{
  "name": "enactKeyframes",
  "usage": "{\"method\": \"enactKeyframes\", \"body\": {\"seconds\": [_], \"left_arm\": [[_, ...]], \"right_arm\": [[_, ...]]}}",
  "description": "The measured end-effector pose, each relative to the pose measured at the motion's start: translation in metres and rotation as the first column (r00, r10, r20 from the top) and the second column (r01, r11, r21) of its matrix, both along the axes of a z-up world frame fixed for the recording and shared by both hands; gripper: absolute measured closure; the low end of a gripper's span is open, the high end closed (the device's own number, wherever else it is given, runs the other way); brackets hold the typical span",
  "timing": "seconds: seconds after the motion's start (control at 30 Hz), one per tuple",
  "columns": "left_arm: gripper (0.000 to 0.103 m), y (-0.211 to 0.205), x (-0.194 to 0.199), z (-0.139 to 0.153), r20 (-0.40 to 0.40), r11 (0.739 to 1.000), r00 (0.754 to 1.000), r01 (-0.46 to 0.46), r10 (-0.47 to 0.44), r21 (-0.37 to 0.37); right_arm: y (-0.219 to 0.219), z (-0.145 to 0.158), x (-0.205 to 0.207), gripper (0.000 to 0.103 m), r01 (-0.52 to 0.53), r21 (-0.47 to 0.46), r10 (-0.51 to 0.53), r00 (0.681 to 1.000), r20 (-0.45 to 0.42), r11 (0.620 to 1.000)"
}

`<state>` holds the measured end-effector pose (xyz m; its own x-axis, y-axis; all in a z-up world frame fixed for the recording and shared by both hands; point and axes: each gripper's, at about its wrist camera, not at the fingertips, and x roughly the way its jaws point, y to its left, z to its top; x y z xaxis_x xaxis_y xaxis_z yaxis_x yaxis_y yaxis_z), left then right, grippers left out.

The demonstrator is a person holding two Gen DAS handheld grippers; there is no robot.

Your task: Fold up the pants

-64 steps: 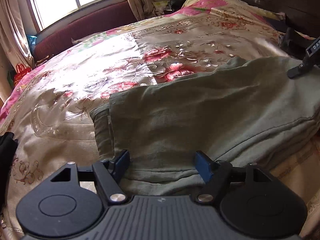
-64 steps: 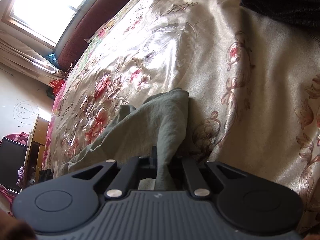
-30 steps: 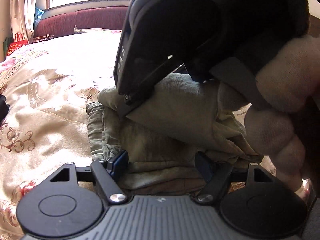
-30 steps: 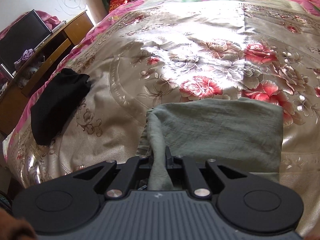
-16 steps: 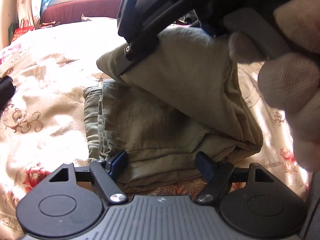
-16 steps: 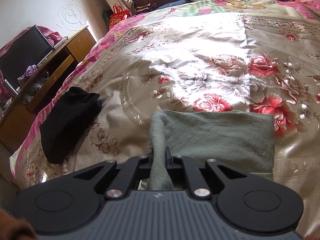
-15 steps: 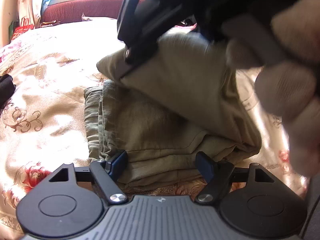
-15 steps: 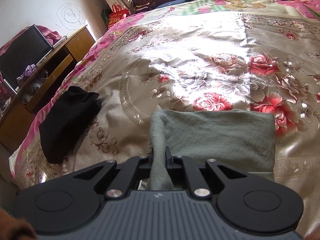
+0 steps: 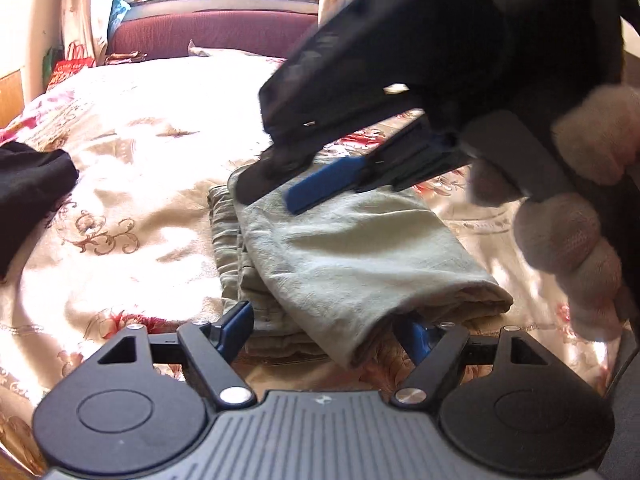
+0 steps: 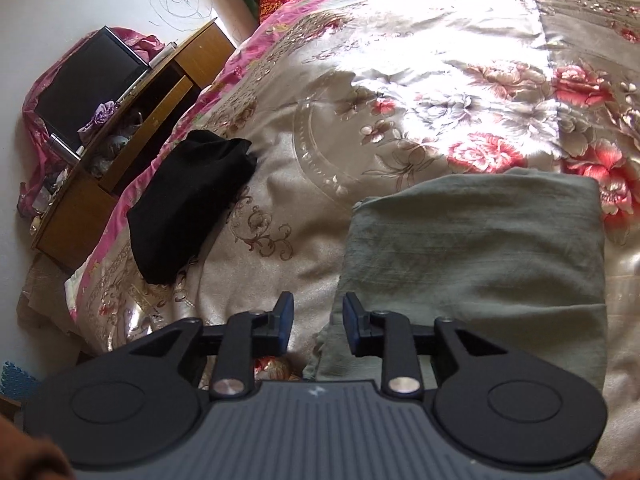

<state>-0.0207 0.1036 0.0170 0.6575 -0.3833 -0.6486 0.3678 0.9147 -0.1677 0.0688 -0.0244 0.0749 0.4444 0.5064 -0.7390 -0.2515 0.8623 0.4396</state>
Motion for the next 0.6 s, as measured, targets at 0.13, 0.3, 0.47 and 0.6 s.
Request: {"method": "enactKeyframes", "body": {"seconds": [0.13, 0.3, 0.47, 0.6], "left_arm": [[0.014, 0.006, -0.007, 0.008, 0.023, 1.000, 0.999, -0.028, 0.028, 0.001], [0.012, 0.017, -0.016, 0.020, 0.028, 0.999, 0.998, -0.049, 0.050, -0.013], [0.009, 0.014, -0.006, 0.018, -0.026, 0.999, 0.999, -0.047, 0.047, -0.006], [0.009, 0.008, -0.005, 0.019, -0.021, 0.999, 0.999, -0.047, 0.047, 0.001]], "right_arm": [[-0.017, 0.001, 0.008, 0.065, 0.034, -0.059, -0.033, 0.999, 0.017, 0.998], [-0.008, -0.005, 0.024, 0.060, -0.006, -0.083, 0.009, 1.000, 0.029, 0.996], [0.027, -0.013, 0.048, 0.051, -0.096, -0.186, 0.108, 0.993, 0.057, 0.978], [0.040, -0.024, 0.059, 0.058, -0.093, -0.305, 0.123, 0.989, 0.081, 0.948]]}}
